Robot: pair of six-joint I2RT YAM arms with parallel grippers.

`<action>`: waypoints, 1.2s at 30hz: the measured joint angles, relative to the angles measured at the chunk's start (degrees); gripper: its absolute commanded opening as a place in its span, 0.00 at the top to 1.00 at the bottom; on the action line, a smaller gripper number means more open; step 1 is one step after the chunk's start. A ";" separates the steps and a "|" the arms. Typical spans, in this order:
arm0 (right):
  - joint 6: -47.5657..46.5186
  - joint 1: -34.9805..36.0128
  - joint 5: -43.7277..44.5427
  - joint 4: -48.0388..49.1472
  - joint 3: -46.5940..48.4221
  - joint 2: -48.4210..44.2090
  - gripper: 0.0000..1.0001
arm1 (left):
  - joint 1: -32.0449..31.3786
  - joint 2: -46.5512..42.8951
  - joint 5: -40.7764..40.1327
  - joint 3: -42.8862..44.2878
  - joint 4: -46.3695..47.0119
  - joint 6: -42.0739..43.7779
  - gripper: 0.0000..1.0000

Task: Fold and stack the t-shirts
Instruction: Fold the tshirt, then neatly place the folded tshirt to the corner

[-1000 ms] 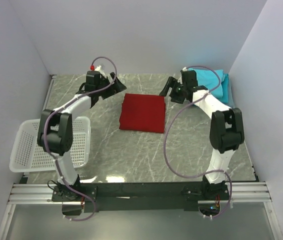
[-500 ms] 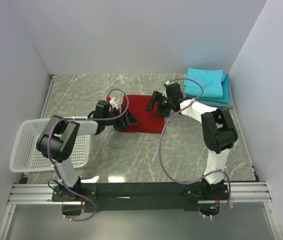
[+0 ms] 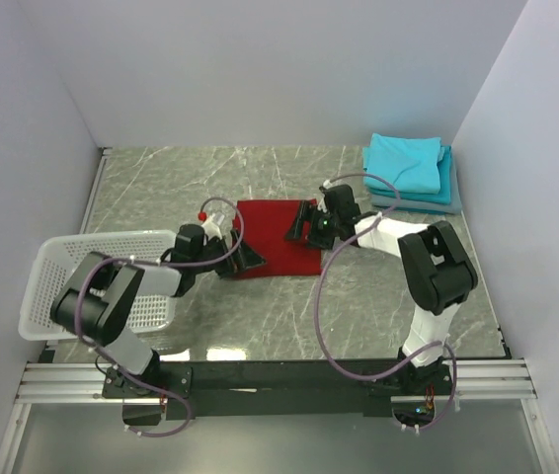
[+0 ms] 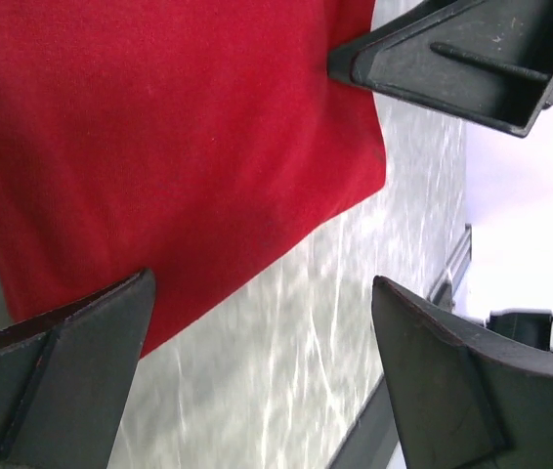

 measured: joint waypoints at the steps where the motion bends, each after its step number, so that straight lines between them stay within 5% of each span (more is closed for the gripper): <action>1: 0.00 0.44 0.02 0.09 -1.64 -1.29 0.13 | -0.35 -1.73 -0.15 -1.92 0.13 -0.42 0.01; 5: -0.15 2.12 0.52 0.11 -8.31 -7.28 0.13 | -2.43 -11.13 -1.95 -8.48 -2.86 -0.83 0.01; 10: -2.03 3.52 4.00 -6.40 -12.09 -15.96 0.12 | -5.20 -26.38 -6.62 -9.60 -17.33 0.02 0.01; 19: -4.44 3.74 14.23 -14.43 -10.67 -29.46 0.10 | -6.12 -42.34 -24.87 3.52 -35.43 2.36 0.01; 27: -4.31 3.93 21.35 -17.03 -5.07 -18.21 0.10 | -6.08 -42.05 -43.65 6.95 -45.09 -1.84 0.01; 36: -3.39 5.88 23.76 -17.53 2.12 -4.04 0.16 | -6.05 -41.83 -47.39 5.42 -47.63 -2.54 0.00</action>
